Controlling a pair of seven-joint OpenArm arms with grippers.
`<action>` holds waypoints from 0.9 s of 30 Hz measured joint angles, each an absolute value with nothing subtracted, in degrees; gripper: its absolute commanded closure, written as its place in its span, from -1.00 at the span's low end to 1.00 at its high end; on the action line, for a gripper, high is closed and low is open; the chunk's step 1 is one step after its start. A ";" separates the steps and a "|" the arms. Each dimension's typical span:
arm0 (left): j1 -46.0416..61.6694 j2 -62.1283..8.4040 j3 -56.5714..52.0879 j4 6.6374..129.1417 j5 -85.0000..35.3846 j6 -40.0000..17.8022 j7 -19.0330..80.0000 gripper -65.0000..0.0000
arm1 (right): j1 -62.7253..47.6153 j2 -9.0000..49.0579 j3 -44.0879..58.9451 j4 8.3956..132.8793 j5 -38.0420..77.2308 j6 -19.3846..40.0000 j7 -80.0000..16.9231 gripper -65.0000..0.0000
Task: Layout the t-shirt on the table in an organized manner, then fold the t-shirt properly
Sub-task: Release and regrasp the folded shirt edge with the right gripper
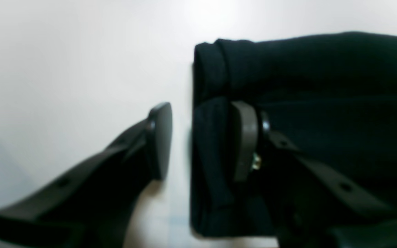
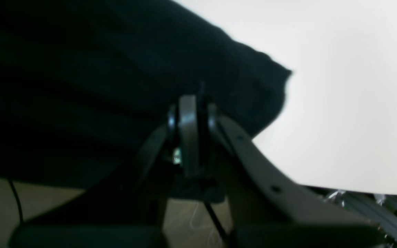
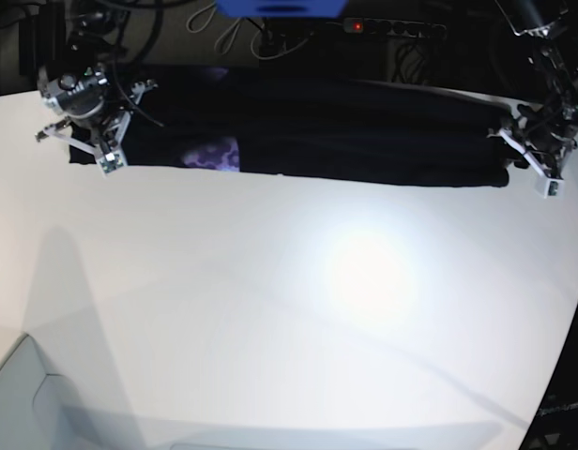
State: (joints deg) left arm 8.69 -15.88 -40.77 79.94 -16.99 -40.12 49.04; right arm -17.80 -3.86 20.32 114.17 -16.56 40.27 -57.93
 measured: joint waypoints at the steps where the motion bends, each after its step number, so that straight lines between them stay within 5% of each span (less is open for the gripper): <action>1: 8.69 -15.86 -40.80 79.94 -16.97 -40.12 49.01 0.21 | -17.98 -3.84 20.38 113.43 -16.71 40.27 -57.28 1.00; 5: 8.71 -15.86 -40.80 80.12 -16.73 -40.14 49.06 0.10 | -17.17 -3.77 20.47 107.94 -16.99 40.23 -54.81 1.00; 10: 9.02 -15.92 -40.84 80.20 -16.60 -40.10 49.04 -0.46 | -14.79 -3.46 20.73 103.39 -17.54 39.66 -50.54 1.00; 13: 10.02 -15.99 -40.88 80.29 -17.23 -40.07 48.58 -0.61 | -12.91 -3.40 20.71 101.54 -17.58 39.57 -50.02 1.00; 23: 9.63 -12.67 -41.15 80.60 -17.23 -39.66 47.03 -0.56 | -12.25 -3.36 20.43 101.19 -17.32 39.18 -49.93 1.00; 27: 9.50 -12.23 -41.15 80.29 -17.52 -39.68 46.41 -0.07 | -12.12 -3.33 20.27 101.14 -17.37 39.18 -49.89 1.00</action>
